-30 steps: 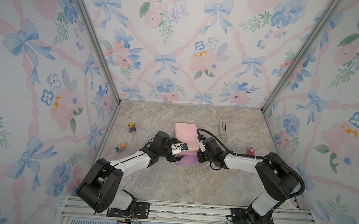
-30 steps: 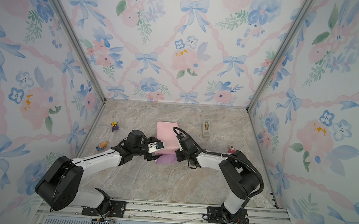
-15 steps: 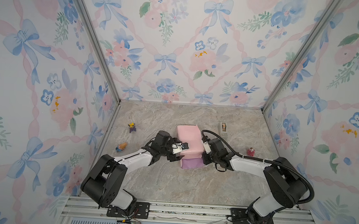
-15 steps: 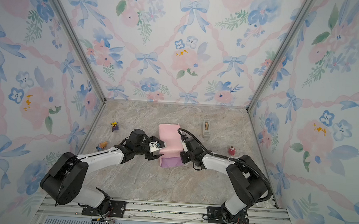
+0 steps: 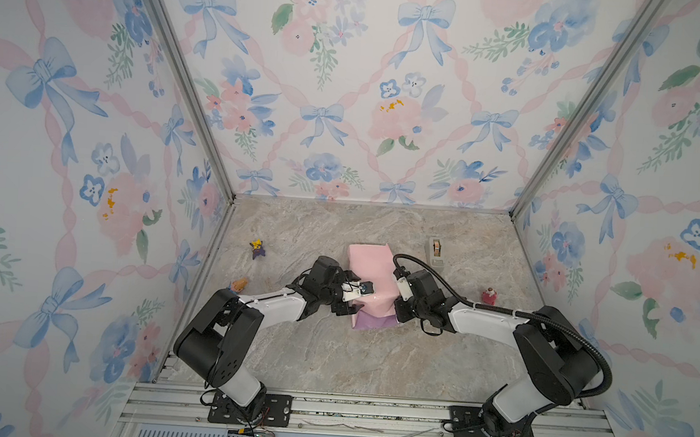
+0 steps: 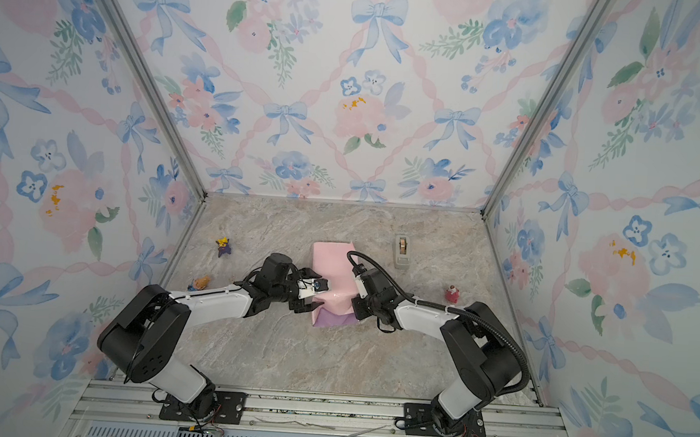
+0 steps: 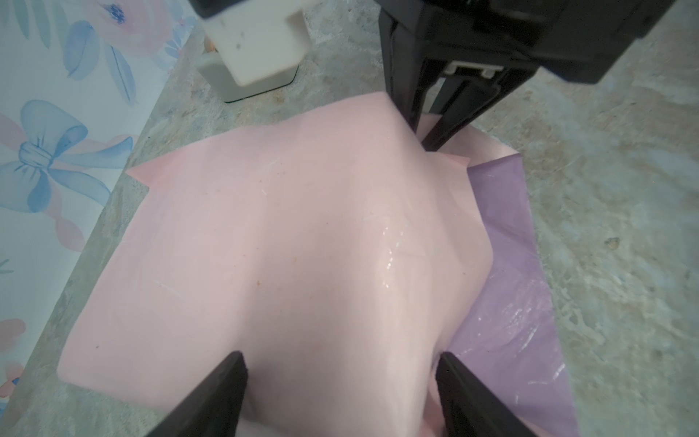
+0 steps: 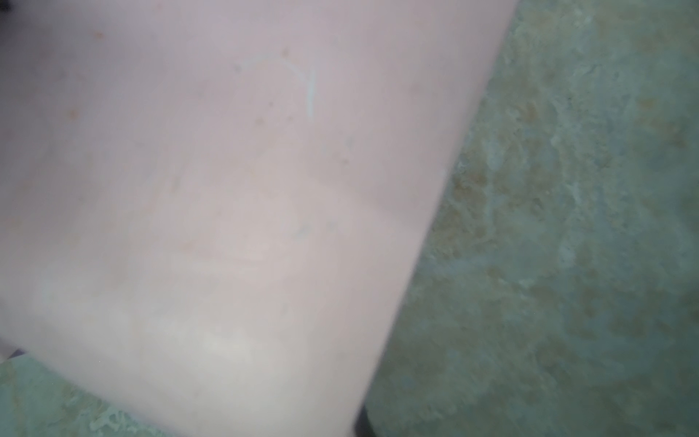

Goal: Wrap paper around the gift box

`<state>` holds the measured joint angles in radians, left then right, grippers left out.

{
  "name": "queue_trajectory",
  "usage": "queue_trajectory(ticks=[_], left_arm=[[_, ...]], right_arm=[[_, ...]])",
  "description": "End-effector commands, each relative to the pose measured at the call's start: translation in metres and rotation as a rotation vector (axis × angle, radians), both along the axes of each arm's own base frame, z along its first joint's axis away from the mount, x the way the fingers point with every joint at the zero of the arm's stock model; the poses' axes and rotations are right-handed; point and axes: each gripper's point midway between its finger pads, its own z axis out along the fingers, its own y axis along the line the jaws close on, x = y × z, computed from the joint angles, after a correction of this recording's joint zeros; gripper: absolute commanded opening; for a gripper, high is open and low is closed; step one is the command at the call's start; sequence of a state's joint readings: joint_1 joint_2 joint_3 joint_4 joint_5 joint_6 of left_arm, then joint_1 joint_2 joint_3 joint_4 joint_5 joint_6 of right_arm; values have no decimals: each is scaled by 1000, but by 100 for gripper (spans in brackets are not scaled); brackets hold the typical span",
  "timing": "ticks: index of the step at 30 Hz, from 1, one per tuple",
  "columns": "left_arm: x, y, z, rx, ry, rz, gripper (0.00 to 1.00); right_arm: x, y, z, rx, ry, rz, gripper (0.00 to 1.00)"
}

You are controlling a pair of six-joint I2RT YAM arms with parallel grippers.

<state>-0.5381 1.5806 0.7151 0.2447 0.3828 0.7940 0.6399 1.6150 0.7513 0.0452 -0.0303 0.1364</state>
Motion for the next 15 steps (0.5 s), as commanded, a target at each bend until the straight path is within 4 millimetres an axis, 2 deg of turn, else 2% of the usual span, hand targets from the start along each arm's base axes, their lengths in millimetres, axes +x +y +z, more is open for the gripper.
queue_trajectory(ticks=[1, 3, 4, 7, 9, 11, 15], left_arm=[[-2, -3, -9, 22, 21, -12, 81], [-4, -8, -4, 6, 10, -23, 81], [3, -16, 11, -13, -28, -32, 81], [-3, -28, 26, -41, -56, -73, 83], [-8, -34, 37, -69, -67, -105, 83], [-11, -38, 43, -88, -70, -124, 83], [-7, -39, 35, -58, -69, -120, 83]], right_arm=[[2, 1, -2, 1, 12, 13, 0], [2, 1, -3, -1, 13, 12, 0], [2, 1, -2, -2, 13, 13, 1], [0, -1, -1, -4, 15, 14, 3], [-2, -2, 3, -1, 10, 13, 10], [-5, -5, 7, 4, 3, 8, 21], [-15, -11, 16, 15, 5, 16, 36]])
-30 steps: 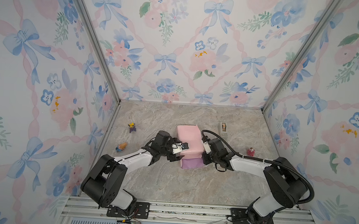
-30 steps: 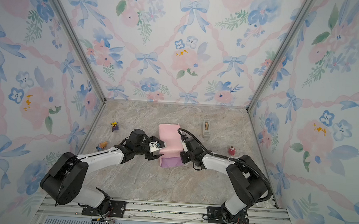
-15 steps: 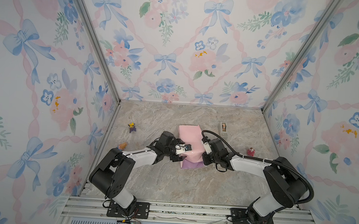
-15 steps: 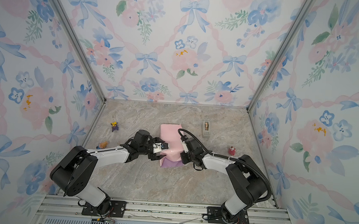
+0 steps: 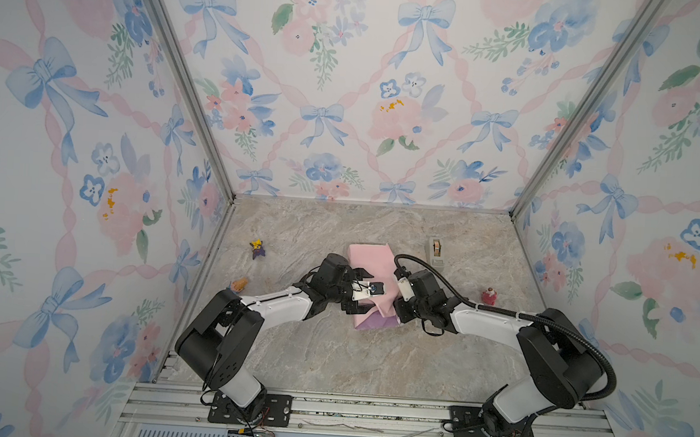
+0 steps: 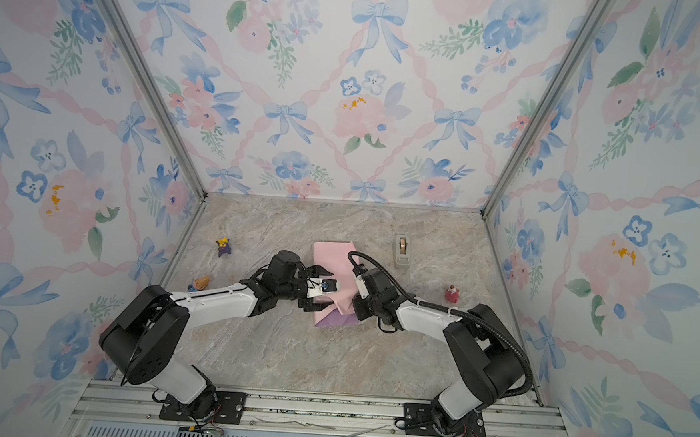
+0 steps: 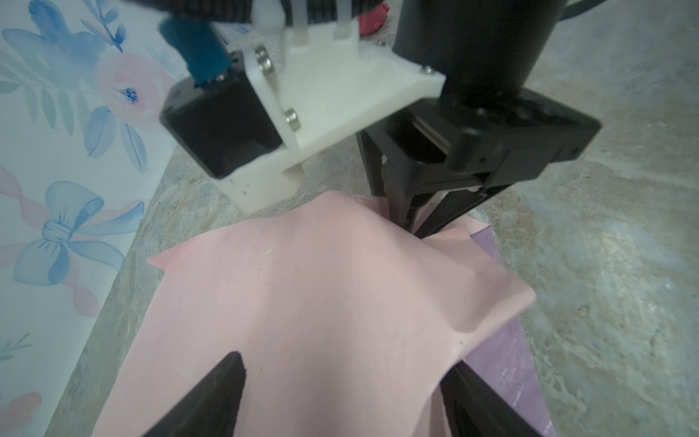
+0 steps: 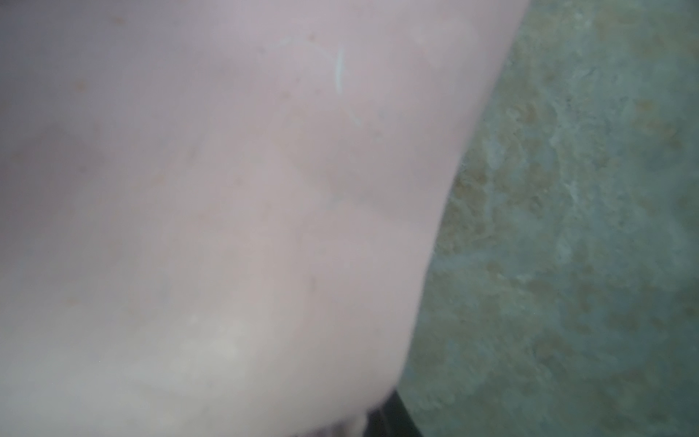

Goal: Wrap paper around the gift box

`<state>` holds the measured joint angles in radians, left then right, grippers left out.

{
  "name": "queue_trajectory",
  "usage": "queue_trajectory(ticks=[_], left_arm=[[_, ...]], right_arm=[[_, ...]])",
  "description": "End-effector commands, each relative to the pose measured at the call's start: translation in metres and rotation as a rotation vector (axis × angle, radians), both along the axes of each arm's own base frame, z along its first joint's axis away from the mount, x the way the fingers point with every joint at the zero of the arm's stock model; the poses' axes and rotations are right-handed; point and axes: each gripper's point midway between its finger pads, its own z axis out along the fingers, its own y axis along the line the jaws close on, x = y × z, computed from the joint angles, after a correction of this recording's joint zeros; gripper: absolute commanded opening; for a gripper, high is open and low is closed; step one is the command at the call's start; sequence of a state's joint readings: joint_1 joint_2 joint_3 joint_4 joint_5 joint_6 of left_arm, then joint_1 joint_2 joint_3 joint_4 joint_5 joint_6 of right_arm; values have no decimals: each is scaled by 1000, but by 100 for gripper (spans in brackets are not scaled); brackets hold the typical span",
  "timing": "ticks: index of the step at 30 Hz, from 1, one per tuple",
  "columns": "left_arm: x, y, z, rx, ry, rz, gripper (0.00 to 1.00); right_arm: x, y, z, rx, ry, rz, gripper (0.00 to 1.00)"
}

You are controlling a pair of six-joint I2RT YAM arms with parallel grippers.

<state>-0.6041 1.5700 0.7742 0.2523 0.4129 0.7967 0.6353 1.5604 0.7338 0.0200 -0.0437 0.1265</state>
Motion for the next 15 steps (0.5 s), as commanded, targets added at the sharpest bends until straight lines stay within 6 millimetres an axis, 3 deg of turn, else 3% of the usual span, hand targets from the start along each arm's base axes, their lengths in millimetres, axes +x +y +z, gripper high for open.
queue_trajectory(ticks=[1, 4, 8, 15], left_arm=[[0, -5, 2, 11, -9, -30, 83], [-3, -5, -7, 53, 27, -49, 83], [-14, -3, -4, 79, 61, -79, 85], [-31, 3, 11, 68, 67, -107, 88]], right_arm=[[-13, -9, 8, 8, 19, 10, 37], [-24, -16, 13, 10, 38, 18, 40], [-35, -27, 19, 30, 68, 10, 41], [-26, -36, 37, 210, 86, -51, 44]])
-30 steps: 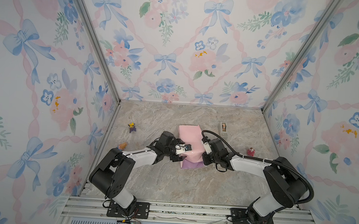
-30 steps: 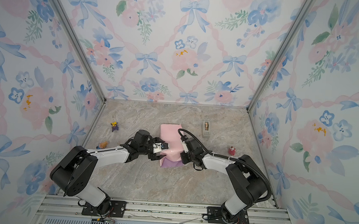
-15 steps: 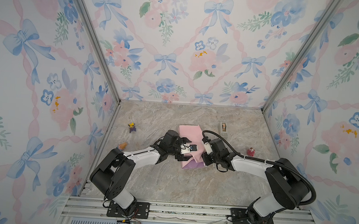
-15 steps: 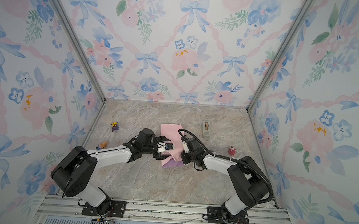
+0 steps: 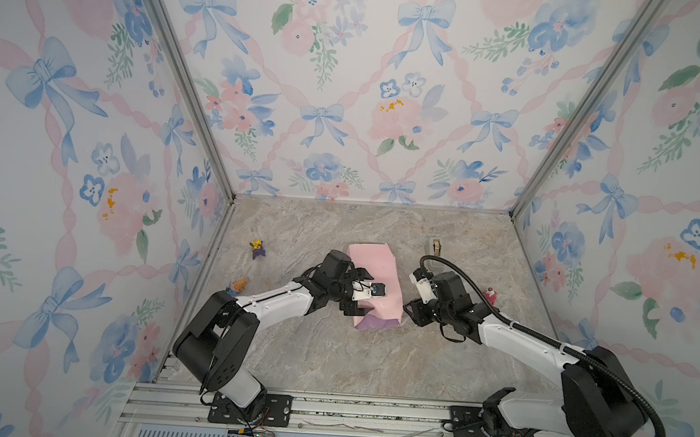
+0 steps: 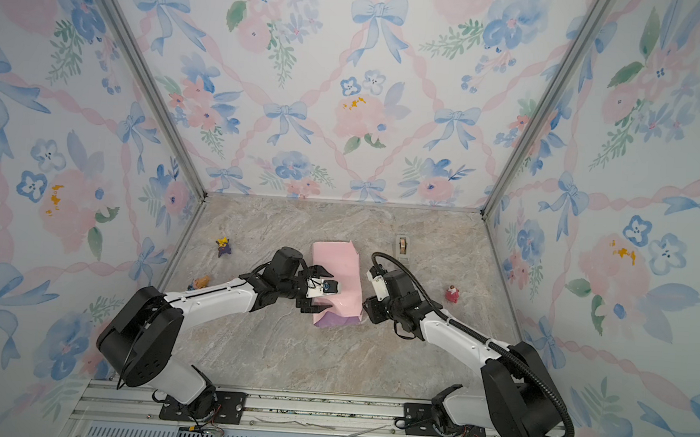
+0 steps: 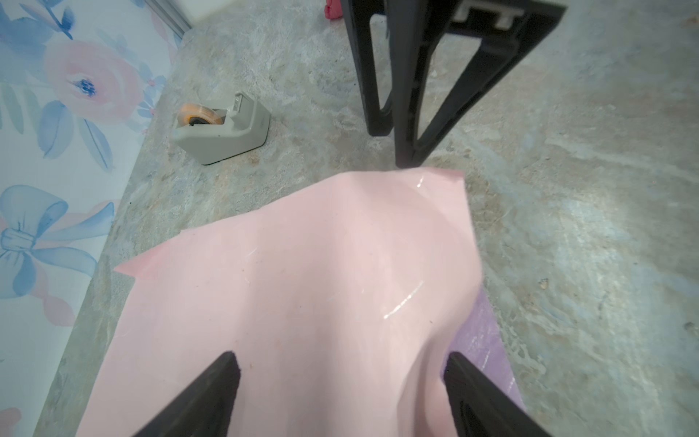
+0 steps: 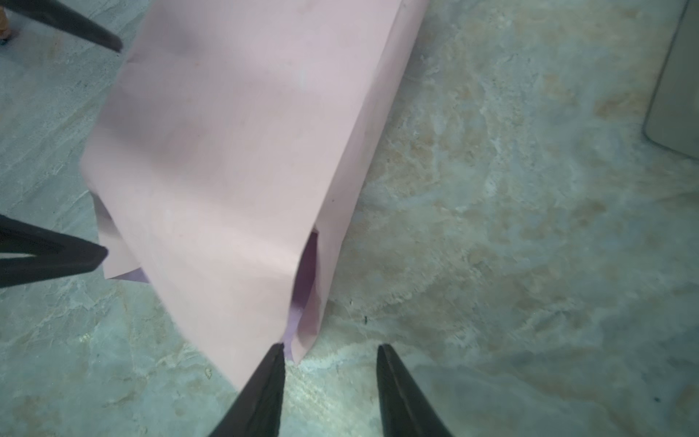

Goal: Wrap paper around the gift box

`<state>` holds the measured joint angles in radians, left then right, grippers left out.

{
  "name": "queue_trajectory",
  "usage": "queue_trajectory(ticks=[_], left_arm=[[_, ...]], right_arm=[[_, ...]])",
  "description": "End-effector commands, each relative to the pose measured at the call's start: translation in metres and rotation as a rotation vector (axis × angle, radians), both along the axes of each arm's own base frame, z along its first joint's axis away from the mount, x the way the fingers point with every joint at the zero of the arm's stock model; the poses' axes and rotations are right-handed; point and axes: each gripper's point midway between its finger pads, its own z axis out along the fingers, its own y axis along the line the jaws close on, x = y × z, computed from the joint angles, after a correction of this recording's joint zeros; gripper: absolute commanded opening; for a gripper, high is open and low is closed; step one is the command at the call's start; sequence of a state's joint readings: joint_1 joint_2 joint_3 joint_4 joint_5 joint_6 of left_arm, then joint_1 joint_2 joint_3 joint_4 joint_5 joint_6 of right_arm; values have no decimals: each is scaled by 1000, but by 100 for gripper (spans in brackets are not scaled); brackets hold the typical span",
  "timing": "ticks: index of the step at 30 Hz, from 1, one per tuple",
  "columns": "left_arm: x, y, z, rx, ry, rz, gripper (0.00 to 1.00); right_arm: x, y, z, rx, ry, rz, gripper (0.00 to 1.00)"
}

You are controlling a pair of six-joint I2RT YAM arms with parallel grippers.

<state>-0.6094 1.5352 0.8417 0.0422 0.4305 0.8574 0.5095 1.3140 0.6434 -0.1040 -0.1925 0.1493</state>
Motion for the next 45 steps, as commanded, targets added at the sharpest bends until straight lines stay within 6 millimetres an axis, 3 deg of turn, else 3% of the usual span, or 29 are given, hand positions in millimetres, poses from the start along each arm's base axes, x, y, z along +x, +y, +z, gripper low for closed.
queue_trajectory(ticks=[1, 5, 11, 16, 28, 33, 37, 41, 45], left_arm=[[-18, -1, 10, -14, 18, -57, 89], [-9, -6, 12, -11, 13, -27, 87], [12, -15, -15, 80, -29, 37, 87], [27, -14, -24, 106, -66, 101, 84], [23, -7, -47, 154, -52, 110, 62], [22, -5, -51, 166, -52, 109, 55], [20, -4, -53, 175, -52, 106, 55], [15, -6, -46, 148, -48, 86, 60], [8, -16, -25, 63, -31, 56, 71]], right_arm=[[-2, 2, 7, 110, 39, -9, 45], [1, -4, 10, 156, 43, -41, 45], [4, -10, 5, 200, 61, -94, 46], [5, -5, -4, 189, 77, -88, 48], [23, 25, -21, 118, 64, -53, 49], [29, 30, -25, 143, 77, -75, 41], [30, 32, -25, 166, 74, -89, 35], [26, 31, -23, 155, 68, -70, 46], [19, 26, -25, 109, 83, -54, 47]])
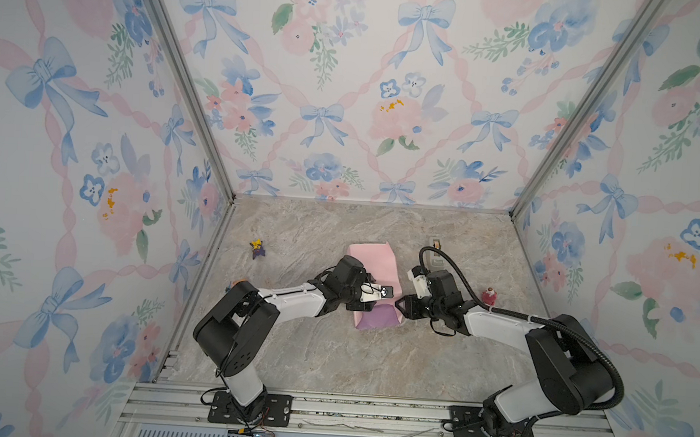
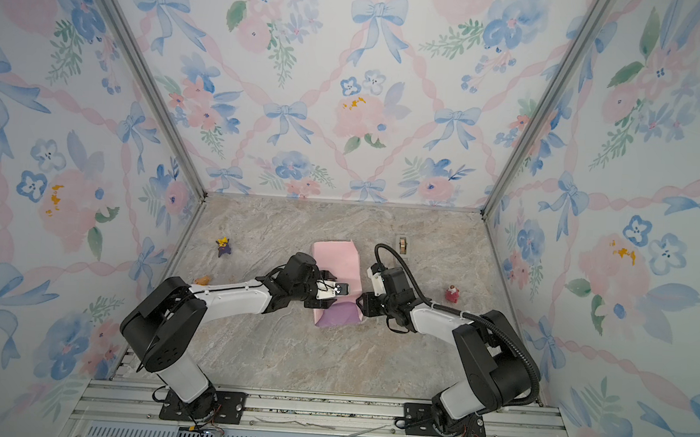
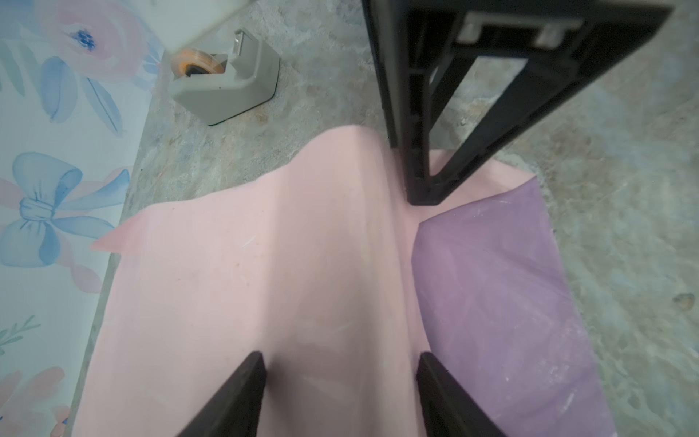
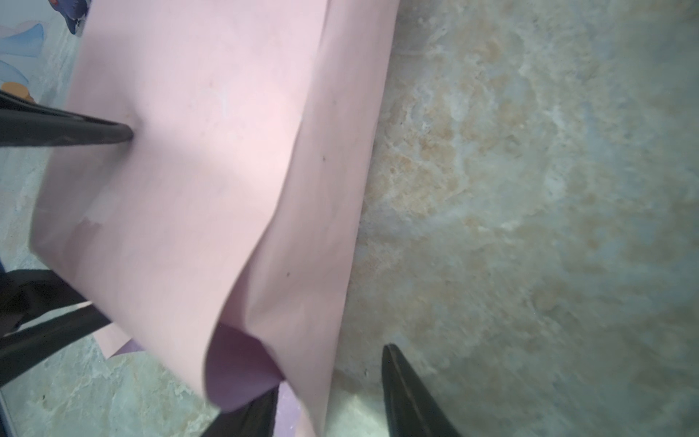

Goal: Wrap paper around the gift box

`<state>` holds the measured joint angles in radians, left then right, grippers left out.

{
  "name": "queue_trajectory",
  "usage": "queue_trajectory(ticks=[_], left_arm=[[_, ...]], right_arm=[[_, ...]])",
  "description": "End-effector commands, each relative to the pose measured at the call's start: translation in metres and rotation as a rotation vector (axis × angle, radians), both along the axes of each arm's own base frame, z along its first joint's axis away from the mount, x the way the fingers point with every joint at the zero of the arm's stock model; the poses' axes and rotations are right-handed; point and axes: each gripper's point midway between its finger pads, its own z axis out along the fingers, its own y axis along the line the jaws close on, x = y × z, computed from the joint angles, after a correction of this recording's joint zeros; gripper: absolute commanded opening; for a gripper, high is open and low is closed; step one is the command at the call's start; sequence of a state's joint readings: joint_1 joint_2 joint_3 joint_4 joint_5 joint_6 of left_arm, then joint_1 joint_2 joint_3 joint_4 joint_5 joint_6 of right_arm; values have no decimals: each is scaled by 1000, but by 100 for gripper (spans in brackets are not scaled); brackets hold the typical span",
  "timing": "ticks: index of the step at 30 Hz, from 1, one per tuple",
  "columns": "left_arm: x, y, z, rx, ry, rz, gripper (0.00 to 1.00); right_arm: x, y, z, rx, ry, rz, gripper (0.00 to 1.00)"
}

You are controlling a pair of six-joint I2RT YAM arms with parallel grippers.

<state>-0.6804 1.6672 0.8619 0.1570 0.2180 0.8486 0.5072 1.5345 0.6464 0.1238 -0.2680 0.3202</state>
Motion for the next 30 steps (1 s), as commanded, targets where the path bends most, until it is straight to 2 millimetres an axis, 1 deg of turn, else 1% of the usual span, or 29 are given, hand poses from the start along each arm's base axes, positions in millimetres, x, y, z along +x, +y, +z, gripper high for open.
queue_trajectory(ticks=[1, 6, 7, 9, 10, 13, 16, 19, 30], left_arm=[[-18, -8, 16, -75, 55, -46, 73], [-22, -23, 52, -206, 51, -84, 74], [-22, -25, 56, -222, 49, -85, 73], [-20, -26, 58, -231, 47, -80, 72], [-17, -26, 56, -225, 45, -67, 71], [-9, -24, 42, -187, 48, -30, 69], [-3, -19, 27, -146, 49, 10, 65], [1, -15, 16, -105, 43, 36, 62], [-1, -7, -4, -10, 29, 32, 52]], right_arm=[[-4, -1, 8, -27, -18, 28, 47], [-19, -9, 12, -35, -9, 50, 50], [-22, -10, 14, -31, -10, 53, 51], [-25, -14, 19, -10, -14, 50, 53], [-25, -17, 21, -3, -18, 38, 53], [-22, -22, 26, 26, -21, 18, 54], [-17, -22, 28, 30, -27, 7, 54], [-11, -19, 27, 27, -23, 8, 54], [12, -1, 17, -6, -30, 6, 51]])
